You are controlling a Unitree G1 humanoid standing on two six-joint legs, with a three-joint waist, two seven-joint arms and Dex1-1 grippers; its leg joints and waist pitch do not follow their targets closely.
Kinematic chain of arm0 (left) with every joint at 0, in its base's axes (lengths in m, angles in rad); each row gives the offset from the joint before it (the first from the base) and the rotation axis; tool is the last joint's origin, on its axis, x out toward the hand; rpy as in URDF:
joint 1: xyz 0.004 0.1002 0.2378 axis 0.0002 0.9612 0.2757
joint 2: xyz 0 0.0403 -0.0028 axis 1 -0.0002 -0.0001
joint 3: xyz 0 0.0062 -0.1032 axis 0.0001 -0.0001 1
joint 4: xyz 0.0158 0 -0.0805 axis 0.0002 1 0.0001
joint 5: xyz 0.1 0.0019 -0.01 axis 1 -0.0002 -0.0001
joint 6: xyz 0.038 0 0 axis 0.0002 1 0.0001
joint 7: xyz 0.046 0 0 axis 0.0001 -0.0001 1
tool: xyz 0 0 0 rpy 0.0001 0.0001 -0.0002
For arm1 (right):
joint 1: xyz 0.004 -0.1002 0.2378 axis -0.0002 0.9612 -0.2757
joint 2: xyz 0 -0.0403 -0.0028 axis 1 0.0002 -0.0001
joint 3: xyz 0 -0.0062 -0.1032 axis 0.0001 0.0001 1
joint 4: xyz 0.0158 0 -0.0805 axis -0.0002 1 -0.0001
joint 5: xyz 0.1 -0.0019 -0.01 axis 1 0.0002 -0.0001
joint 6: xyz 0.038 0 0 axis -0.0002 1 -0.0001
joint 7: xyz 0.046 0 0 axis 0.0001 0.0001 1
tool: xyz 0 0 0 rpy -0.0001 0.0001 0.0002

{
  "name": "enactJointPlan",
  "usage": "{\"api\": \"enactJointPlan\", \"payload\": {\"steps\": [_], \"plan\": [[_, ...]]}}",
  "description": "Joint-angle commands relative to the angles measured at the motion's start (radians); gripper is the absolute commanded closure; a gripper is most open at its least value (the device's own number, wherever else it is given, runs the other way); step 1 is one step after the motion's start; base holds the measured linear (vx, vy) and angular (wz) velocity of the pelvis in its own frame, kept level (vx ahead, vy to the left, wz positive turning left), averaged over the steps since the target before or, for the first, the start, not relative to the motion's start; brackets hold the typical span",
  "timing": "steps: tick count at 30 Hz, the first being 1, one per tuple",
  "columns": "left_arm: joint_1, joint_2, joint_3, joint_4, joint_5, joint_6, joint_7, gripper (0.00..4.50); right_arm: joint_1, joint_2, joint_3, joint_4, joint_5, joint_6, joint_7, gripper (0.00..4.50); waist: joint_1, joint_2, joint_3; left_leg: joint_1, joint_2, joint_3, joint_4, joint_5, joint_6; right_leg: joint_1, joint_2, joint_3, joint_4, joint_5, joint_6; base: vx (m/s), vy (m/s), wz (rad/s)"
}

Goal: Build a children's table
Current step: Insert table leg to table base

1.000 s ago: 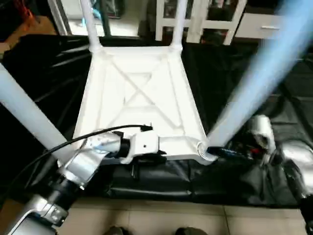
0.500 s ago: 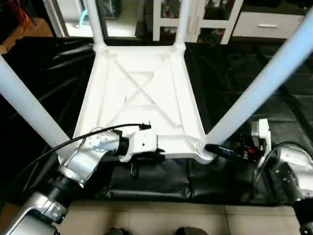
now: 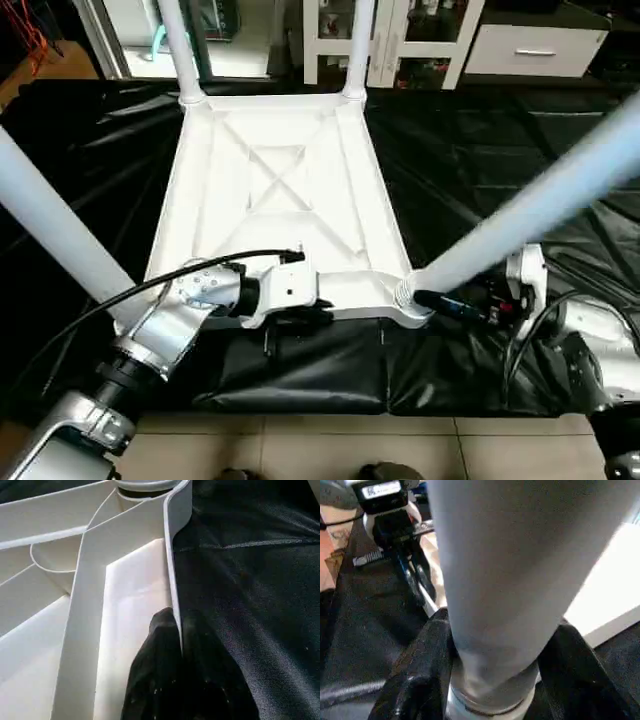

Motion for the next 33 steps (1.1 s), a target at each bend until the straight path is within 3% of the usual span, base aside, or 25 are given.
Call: {"api": "enactJointPlan", "payload": {"steps": [1,10,14,15,16,19,20,22,23,25,33], "plan": [[0.013,0.016,-0.029,0.025,0.047,0.007,-0.009,4.50,0.041,-0.012,0.084,0.070,-0.108,0.037,0.014,2.52,-0.003,-0.007,-0.043,0.011,0.015,-0.004,-0.063,-0.233,0.071,0.027,-0.050,0.029,-0.089,-0.182,-0.258,0.000,0.000,0.00],[0.010,0.014,-0.031,0.029,0.048,0.006,-0.013,4.50,-0.001,-0.054,0.154,0.134,-0.198,0.039,0.055,2.52,-0.006,-0.009,-0.044,0.011,0.016,-0.005,-0.065,-0.238,0.063,0.026,-0.046,0.027,-0.086,-0.150,-0.265,0.000,0.000,0.00],[0.010,0.014,-0.032,0.029,0.048,0.006,-0.013,4.50,-0.027,-0.051,0.163,0.143,-0.203,0.044,0.061,2.52,-0.006,-0.009,-0.042,0.016,0.018,-0.005,-0.069,-0.283,0.047,0.022,-0.047,0.028,-0.092,-0.201,-0.254,0.000,0.000,0.00],[0.009,0.013,-0.032,0.029,0.048,0.007,-0.012,4.50,-0.041,-0.050,0.168,0.145,-0.201,0.051,0.063,2.52,-0.008,-0.022,-0.043,0.015,0.018,-0.005,-0.068,-0.294,0.044,0.022,-0.046,0.028,-0.094,-0.218,-0.247,0.000,0.000,0.00],[0.009,0.013,-0.032,0.028,0.048,0.008,-0.011,4.50,-0.052,-0.057,0.186,0.143,-0.206,0.073,0.087,2.52,-0.007,-0.016,-0.042,0.015,0.018,-0.007,-0.070,-0.301,0.042,0.020,-0.048,0.028,-0.094,-0.238,-0.243,0.000,0.000,0.00],[0.012,0.015,-0.031,0.024,0.050,0.011,-0.007,4.50,-0.062,-0.069,0.222,0.144,-0.223,0.104,0.129,2.52,-0.008,-0.023,-0.041,0.015,0.019,-0.007,-0.070,-0.301,0.042,0.018,-0.047,0.029,-0.096,-0.256,-0.235,0.000,0.000,0.00],[0.013,0.016,-0.031,0.022,0.051,0.012,-0.006,4.50,-0.063,-0.071,0.230,0.146,-0.228,0.107,0.138,2.52,-0.006,-0.020,-0.042,0.016,0.020,-0.006,-0.070,-0.292,0.044,0.017,-0.048,0.030,-0.095,-0.241,-0.236,0.000,0.000,0.00],[0.014,0.017,-0.031,0.022,0.051,0.012,-0.005,4.50,-0.064,-0.070,0.231,0.150,-0.232,0.105,0.141,2.52,-0.005,-0.019,-0.045,0.016,0.020,-0.005,-0.069,-0.274,0.045,0.019,-0.048,0.030,-0.093,-0.203,-0.242,0.000,0.000,0.00],[0.016,0.017,-0.030,0.018,0.050,0.016,-0.005,4.50,-0.061,-0.070,0.234,0.147,-0.230,0.118,0.151,2.52,-0.006,-0.026,-0.046,0.015,0.020,-0.004,-0.068,-0.266,0.048,0.020,-0.047,0.030,-0.092,-0.189,-0.244,0.000,0.000,0.00],[0.018,0.019,-0.030,0.016,0.049,0.018,-0.005,4.50,-0.057,-0.070,0.236,0.144,-0.231,0.122,0.155,2.52,-0.005,-0.023,-0.046,0.014,0.021,-0.004,-0.069,-0.252,0.053,0.022,-0.046,0.029,-0.088,-0.151,-0.255,0.000,0.000,0.00],[0.013,0.015,-0.031,0.020,0.051,0.016,-0.003,4.50,-0.066,-0.060,0.251,0.155,-0.230,0.122,0.153,2.52,-0.005,-0.023,-0.044,0.016,0.022,-0.005,-0.074,-0.301,0.036,0.017,-0.047,0.029,-0.094,-0.212,-0.241,0.000,0.000,0.00]]}}
